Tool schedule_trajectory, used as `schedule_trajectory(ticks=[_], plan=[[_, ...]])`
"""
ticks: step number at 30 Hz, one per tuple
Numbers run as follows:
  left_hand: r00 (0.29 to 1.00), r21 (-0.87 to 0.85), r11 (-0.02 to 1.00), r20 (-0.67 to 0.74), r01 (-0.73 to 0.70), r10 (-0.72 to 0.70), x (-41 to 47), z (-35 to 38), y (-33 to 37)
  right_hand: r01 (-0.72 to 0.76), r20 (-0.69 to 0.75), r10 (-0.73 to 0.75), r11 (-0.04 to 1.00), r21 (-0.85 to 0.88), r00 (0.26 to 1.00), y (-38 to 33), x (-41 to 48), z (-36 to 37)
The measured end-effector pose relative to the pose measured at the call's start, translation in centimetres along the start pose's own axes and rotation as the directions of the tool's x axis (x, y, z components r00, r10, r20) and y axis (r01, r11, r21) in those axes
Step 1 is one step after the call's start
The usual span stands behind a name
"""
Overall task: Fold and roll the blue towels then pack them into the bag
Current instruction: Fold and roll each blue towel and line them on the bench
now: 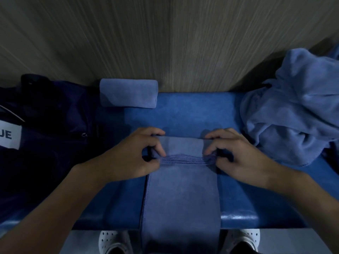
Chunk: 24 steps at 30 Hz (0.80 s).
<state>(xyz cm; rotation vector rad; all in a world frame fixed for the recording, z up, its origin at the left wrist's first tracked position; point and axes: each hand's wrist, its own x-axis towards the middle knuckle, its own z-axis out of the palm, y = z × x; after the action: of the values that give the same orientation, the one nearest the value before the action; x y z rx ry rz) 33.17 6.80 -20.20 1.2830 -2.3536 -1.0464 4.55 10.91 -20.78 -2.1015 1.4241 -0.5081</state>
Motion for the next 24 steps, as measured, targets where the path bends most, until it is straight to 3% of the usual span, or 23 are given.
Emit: schedule_trajectory(ticks=[2,5,9,12,15,21,24], plan=[[0.999,-0.032,0.998,-0.015,0.050,-0.051,0.3,0.1,0.1,-0.047,-0.016,0.048,0.996,0.080,0.999,-0.3,0.3,0.0],[0.996,0.040,0.999,-0.093,0.019,-0.015,0.8,0.7,0.1,-0.097,-0.086,0.105,0.991,0.092,0.991,-0.3,0.7,0.2],[0.993,0.117,0.992,-0.105,0.057,-0.044,0.9,0.8,-0.1,-0.226,0.048,0.227,0.974,-0.023,0.973,0.1,1.0,-0.3],[0.996,0.210,0.974,-0.044,0.091,-0.083,1.1,0.4,-0.4,-0.204,0.122,0.211,0.976,-0.071,0.970,0.1,1.2,-0.8],[0.992,0.138,0.983,-0.053,0.122,-0.116,1.2,0.2,-0.1,-0.216,0.116,0.215,0.976,-0.001,0.970,0.1,1.4,-0.7],[0.962,-0.018,0.991,-0.238,0.136,-0.136,2.0,0.2,0.1,-0.228,-0.067,0.239,0.963,0.143,0.969,0.1,2.6,-0.5],[0.940,-0.110,0.990,-0.318,0.093,-0.124,2.4,0.1,0.5,-0.198,-0.212,0.212,0.976,0.086,0.954,-0.3,3.0,-0.4]])
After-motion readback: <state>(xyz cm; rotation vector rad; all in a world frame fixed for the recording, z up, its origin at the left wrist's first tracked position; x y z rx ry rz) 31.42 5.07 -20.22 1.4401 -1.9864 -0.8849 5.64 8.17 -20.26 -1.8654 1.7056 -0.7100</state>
